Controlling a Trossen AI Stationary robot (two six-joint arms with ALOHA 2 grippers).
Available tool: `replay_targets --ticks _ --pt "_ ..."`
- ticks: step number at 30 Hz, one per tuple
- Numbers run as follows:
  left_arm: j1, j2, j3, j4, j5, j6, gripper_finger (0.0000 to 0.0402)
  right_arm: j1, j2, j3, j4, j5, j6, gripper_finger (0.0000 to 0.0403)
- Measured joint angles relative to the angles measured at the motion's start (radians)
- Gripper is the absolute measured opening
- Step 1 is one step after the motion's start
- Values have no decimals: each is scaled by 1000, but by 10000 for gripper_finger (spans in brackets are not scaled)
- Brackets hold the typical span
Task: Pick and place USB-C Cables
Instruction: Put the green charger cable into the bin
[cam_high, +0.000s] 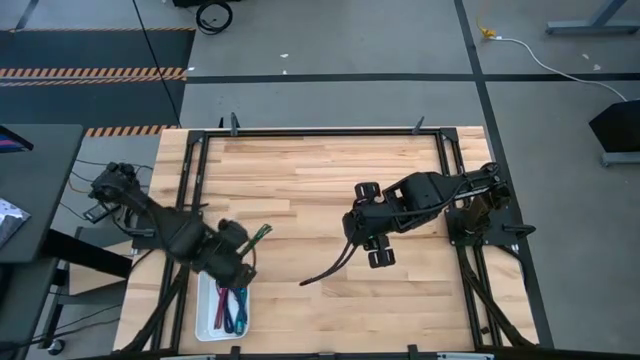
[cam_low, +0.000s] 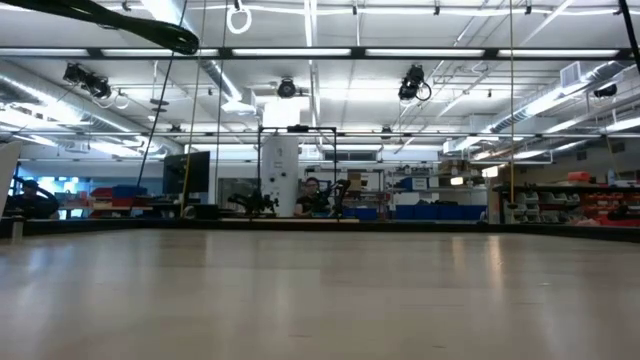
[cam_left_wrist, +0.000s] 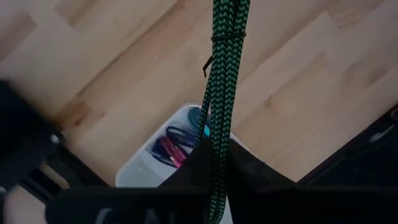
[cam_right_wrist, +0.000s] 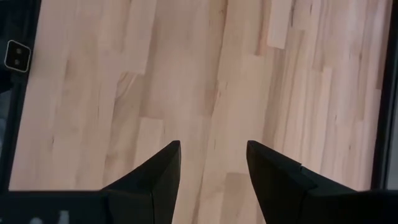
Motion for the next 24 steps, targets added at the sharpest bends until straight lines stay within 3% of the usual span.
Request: replay_targets --ticks 12,18,24 --pt "-227 0 -132 84 -50 -482 27 27 0 0 0 9 27 190" --pt "-316 1 -236 249 -76 -632 27 48 0 0 0 8 86 190" --pt "-390 1 -326 282 -73 -783 27 89 0 0 0 -1 151 190"
